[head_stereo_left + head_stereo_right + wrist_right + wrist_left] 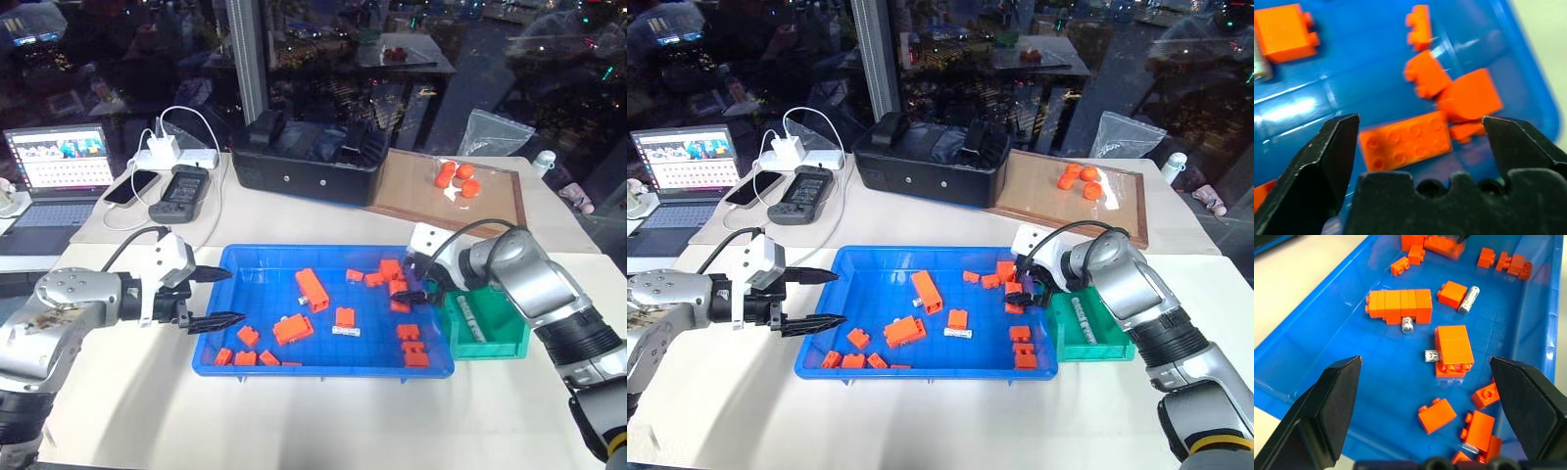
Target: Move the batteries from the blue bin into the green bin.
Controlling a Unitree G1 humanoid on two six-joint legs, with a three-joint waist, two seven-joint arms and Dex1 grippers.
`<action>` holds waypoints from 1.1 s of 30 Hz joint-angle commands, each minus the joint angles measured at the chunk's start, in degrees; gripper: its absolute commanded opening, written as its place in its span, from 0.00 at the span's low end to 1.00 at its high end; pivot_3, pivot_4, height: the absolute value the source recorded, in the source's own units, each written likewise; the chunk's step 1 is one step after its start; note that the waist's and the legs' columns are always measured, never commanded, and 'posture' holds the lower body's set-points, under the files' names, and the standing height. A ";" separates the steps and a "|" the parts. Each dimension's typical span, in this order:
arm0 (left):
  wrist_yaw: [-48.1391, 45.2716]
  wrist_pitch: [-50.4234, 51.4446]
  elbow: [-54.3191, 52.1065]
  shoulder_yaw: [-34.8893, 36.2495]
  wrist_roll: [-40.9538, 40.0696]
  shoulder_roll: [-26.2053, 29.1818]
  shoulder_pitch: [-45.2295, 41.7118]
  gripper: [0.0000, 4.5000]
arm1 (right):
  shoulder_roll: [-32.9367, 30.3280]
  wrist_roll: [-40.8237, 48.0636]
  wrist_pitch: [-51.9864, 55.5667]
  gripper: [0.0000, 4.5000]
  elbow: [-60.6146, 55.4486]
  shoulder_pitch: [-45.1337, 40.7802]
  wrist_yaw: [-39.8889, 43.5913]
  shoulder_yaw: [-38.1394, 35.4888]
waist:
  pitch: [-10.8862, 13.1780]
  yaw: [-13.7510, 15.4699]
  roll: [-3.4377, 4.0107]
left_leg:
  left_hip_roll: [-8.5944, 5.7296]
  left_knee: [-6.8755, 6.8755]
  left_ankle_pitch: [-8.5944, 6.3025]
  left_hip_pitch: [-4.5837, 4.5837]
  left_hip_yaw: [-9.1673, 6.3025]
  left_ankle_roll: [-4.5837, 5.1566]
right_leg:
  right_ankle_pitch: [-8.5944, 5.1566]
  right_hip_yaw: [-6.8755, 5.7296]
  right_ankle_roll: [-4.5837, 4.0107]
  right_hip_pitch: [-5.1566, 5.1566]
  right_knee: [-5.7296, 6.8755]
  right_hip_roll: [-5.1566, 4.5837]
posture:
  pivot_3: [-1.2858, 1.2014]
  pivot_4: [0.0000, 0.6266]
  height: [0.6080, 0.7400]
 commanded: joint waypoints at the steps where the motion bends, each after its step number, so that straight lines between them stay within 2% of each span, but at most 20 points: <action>1: -0.56 -1.51 0.27 -0.04 0.45 0.11 -1.52 1.00 | -0.14 1.25 0.79 1.00 -3.60 -1.28 0.28 -3.56 | 0.00 0.00 0.00 | 0.00 0.00 0.00 -0.02 0.00 0.00 | 0.00 0.00 0.00 0.02 0.01 0.01 | 0.52 0.24 0.97; 5: -0.85 -1.93 1.07 -0.55 0.77 0.06 -2.20 1.00 | 0.07 4.45 2.17 1.00 -9.75 -0.17 3.89 -3.72 | 0.00 -0.03 0.00 | 0.00 0.00 0.00 -0.02 0.00 0.00 | 0.00 0.00 0.00 -0.01 0.01 0.01 | 0.52 0.24 0.97; 9: -1.18 -2.38 1.85 -0.94 1.18 -0.10 -2.75 1.00 | -0.10 6.26 3.57 1.00 -16.41 2.42 8.46 0.22 | 0.00 -0.02 0.01 | 0.04 0.01 0.00 0.00 -0.05 0.00 | -0.01 -0.02 0.00 -0.02 0.00 0.08 | 0.52 0.24 0.97; 15: -1.53 -2.62 2.28 -1.24 1.53 0.01 -3.16 1.00 | 5.30 0.63 1.27 1.00 -13.40 2.10 7.15 9.30 | 0.00 -0.10 0.01 | 0.04 0.09 0.00 0.00 -0.03 0.00 | 0.00 -0.02 0.00 -0.09 0.03 0.07 | 0.52 0.24 0.97; 18: -1.34 -2.67 2.07 -0.87 1.66 0.21 -2.89 1.00 | 4.99 -1.68 2.19 1.00 -12.50 1.47 8.50 12.06 | 0.00 0.03 0.01 | 0.04 0.15 0.00 0.00 -0.03 0.00 | 0.00 -0.03 0.00 -0.08 0.07 0.09 | 0.52 0.24 0.97; 28: -0.84 -2.93 1.02 0.15 1.65 0.51 -0.89 1.00 | 5.83 -3.53 3.83 1.00 -11.14 2.14 8.24 13.12 | -0.03 0.07 -0.01 | 0.06 0.15 0.00 0.02 -0.03 0.00 | 0.00 -0.05 -0.01 -0.06 0.07 0.10 | 0.52 0.24 0.97; 33: -1.16 -3.24 1.65 -0.01 1.87 0.72 -1.16 1.00 | 7.24 -4.34 5.04 1.00 -9.20 0.71 4.92 10.45 | -0.03 0.05 -0.01 | 0.06 0.16 0.00 0.02 -0.03 0.00 | 0.00 -0.05 -0.02 -0.06 0.07 0.10 | 0.52 0.24 0.97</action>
